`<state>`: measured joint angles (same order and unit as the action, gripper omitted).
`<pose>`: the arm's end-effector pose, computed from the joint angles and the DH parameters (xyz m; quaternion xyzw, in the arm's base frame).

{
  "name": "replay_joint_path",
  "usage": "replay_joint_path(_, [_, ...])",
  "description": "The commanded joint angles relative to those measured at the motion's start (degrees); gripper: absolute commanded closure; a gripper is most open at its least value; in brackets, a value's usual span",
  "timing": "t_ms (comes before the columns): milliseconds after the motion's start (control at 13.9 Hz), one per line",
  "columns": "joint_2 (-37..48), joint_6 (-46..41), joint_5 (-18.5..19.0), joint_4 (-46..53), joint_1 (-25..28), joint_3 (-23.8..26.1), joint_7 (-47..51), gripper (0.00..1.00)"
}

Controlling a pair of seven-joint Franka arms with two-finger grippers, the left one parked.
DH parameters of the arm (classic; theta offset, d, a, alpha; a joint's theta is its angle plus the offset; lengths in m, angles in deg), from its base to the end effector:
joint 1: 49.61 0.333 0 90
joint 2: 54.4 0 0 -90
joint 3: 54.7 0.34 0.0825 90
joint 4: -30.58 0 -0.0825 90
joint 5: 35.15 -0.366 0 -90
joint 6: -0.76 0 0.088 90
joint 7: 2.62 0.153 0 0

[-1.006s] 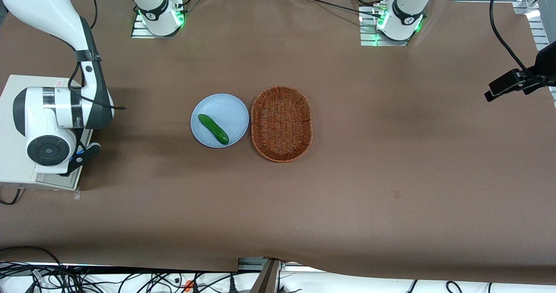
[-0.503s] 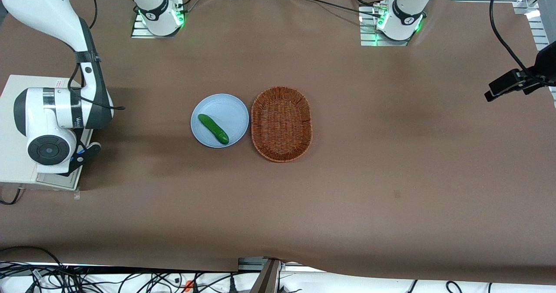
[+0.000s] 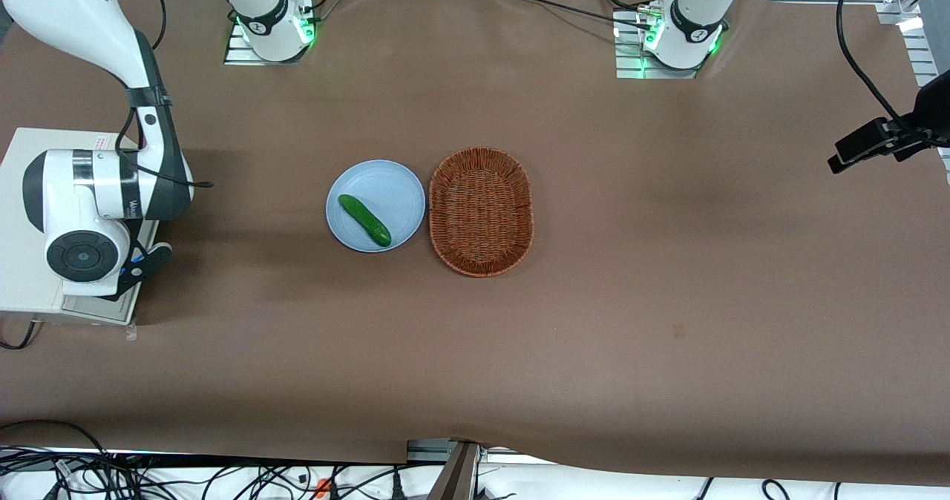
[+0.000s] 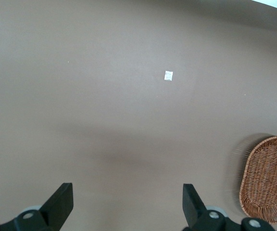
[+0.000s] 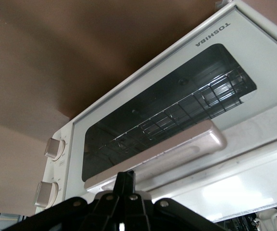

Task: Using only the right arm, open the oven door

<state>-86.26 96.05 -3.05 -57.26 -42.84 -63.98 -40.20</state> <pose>0.6346 -0.0904 0.3223 0.8582 0.3602 -0.2929 0.2190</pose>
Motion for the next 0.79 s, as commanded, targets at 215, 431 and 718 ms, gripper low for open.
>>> replay_joint_path(215, [1.10,0.34,0.86,-1.20,-0.97,0.14,-1.79,1.00])
replay_joint_path(431, [0.66,1.04,0.34,-1.20,-1.06,0.22,-1.36,1.00])
replay_joint_path(718, [0.40,1.83,-3.44,-0.85,-0.53,0.31,-0.65,1.00])
